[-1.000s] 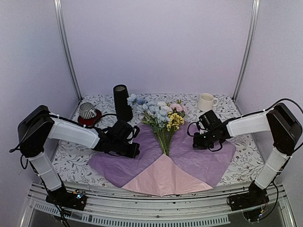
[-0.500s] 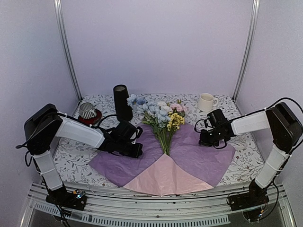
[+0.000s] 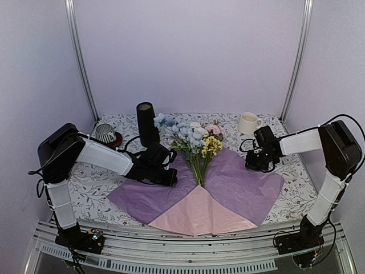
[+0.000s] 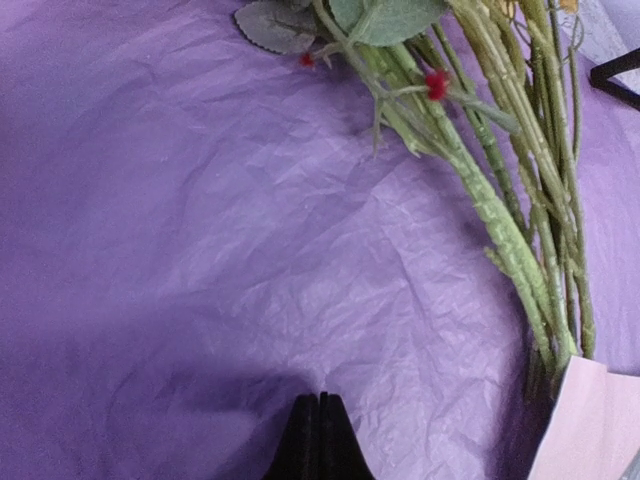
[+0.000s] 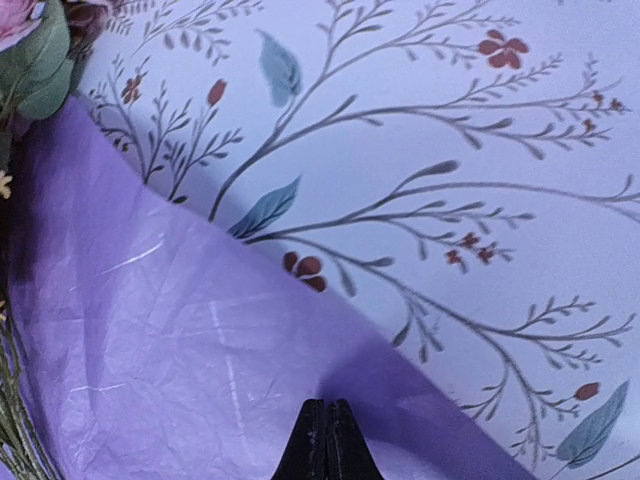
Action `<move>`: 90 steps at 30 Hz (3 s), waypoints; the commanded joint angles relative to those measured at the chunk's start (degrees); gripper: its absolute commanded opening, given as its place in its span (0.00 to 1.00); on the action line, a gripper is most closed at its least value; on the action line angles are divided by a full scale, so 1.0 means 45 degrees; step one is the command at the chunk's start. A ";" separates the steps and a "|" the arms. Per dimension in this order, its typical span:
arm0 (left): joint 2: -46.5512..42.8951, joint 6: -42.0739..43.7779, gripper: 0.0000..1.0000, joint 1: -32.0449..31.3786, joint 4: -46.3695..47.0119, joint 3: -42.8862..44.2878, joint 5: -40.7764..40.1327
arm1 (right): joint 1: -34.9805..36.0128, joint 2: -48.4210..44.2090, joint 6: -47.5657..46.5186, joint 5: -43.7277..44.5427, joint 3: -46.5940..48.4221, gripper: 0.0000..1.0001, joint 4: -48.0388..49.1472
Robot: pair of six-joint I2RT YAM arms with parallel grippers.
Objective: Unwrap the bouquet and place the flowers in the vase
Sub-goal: Adjust the folded bouquet at the center of the board, then unfold the quarter-folded wrapping paper from the folded wrapping paper.
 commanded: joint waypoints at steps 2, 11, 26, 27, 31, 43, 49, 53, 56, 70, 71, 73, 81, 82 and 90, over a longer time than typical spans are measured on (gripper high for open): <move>0.0342 0.0225 0.00 0.0263 -0.0286 0.0199 0.0003 | -0.0789 0.0297 -0.0243 0.0919 0.0254 0.01 -0.1255; -0.1847 0.0115 0.00 0.0245 -0.1038 -0.0905 -0.0616 | -0.0881 -0.0992 -0.0894 0.0425 0.0440 0.02 -0.1388; -0.4619 0.0599 0.03 -0.1199 -0.2924 -0.2441 0.1085 | 0.1801 -0.3408 -0.2337 -0.3851 -0.0819 0.02 -0.0909; -0.4655 0.0536 0.03 -0.1309 -0.2948 -0.2539 0.1250 | 0.1992 -0.3383 -0.2278 -0.3978 -0.0910 0.02 -0.0773; -0.4635 0.0254 0.04 -0.1777 -0.2972 -0.2836 0.1747 | 0.2576 -0.3007 -0.2109 -0.4302 -0.1065 0.02 -0.0398; -0.4732 0.0225 0.04 -0.3193 -0.2992 -0.3081 0.3178 | 0.3454 -0.1396 -0.1661 -0.4701 -0.1222 0.02 0.0347; -0.4853 0.0062 0.04 -0.3777 -0.2518 -0.3388 0.3500 | 0.3458 -0.0807 -0.1257 -0.4948 -0.1557 0.02 0.1086; -0.5590 -0.0150 0.05 -0.4272 -0.1927 -0.3649 0.4132 | 0.3463 -0.0640 -0.1082 -0.4735 -0.1641 0.02 0.1185; -0.6485 -0.0386 0.05 -0.4558 -0.1518 -0.4086 0.4620 | 0.3473 -0.0757 -0.1061 -0.4636 -0.1690 0.02 0.1192; -0.7209 -0.1470 0.05 -0.7401 -0.2572 -0.4522 0.4984 | 0.3507 -0.1958 -0.1008 -0.4502 -0.2201 0.02 0.0904; -0.7013 -0.1541 0.06 -0.7617 -0.2609 -0.4508 0.4872 | 0.3553 -0.2015 -0.1023 -0.4521 -0.2247 0.03 0.0875; -0.6508 -0.1740 0.07 -0.7947 -0.2548 -0.4497 0.4751 | 0.3701 -0.2102 -0.1071 -0.4502 -0.2208 0.02 0.0718; -0.5325 -0.1811 0.08 -0.8952 -0.3235 -0.3911 0.4185 | 0.4799 -0.2807 -0.0883 -0.3843 -0.2054 0.03 0.0227; -0.5449 -0.1830 0.09 -0.8985 -0.3299 -0.3892 0.4103 | 0.4935 -0.2937 -0.0874 -0.3798 -0.2053 0.02 0.0204; -0.6630 -0.1974 0.13 -0.8955 -0.4190 -0.3371 0.1733 | 0.6445 -0.3958 -0.0828 -0.4171 -0.2043 0.03 -0.0030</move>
